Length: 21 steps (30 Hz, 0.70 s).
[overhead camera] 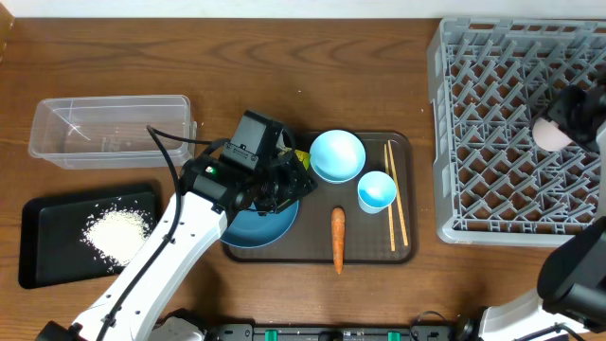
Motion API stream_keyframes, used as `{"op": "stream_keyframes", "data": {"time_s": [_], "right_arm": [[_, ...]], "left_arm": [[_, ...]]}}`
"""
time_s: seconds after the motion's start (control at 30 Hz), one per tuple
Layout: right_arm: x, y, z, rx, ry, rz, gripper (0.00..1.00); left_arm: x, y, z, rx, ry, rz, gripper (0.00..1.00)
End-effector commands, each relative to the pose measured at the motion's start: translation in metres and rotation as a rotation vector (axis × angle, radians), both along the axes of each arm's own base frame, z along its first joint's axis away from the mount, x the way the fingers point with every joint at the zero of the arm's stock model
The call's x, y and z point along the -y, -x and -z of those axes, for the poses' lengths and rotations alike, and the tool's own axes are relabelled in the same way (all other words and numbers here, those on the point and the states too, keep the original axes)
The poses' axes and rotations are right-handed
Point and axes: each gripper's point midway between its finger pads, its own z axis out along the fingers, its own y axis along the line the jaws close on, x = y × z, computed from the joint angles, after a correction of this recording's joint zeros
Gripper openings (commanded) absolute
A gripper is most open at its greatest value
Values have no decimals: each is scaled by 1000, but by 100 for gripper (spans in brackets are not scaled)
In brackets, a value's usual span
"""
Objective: Sort waste into correct bins and load items into the dishwasher rack
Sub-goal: 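Lower the pink cup into the dish rack with the right gripper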
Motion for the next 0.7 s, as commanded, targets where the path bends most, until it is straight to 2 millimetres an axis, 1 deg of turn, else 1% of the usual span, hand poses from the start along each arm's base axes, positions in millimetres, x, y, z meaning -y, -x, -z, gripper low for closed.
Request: {"op": "stream_keyframes", "data": {"time_s": [0.0,0.13,0.23,0.67], "right_arm": [[18,5,-4,16,11,62,54],[32,9,-6,32,18,95,54],[39,9,-7,44,24,108,54],[49,9,-8,47,56,131,57]], "left_arm": [[-3,-4,1,26,-29,7,37],[-3,-4,1,27,-33,6,37],[-3,-4,1,29,-34,9,37],[-3,-4,1,29,-34,9,37]]}}
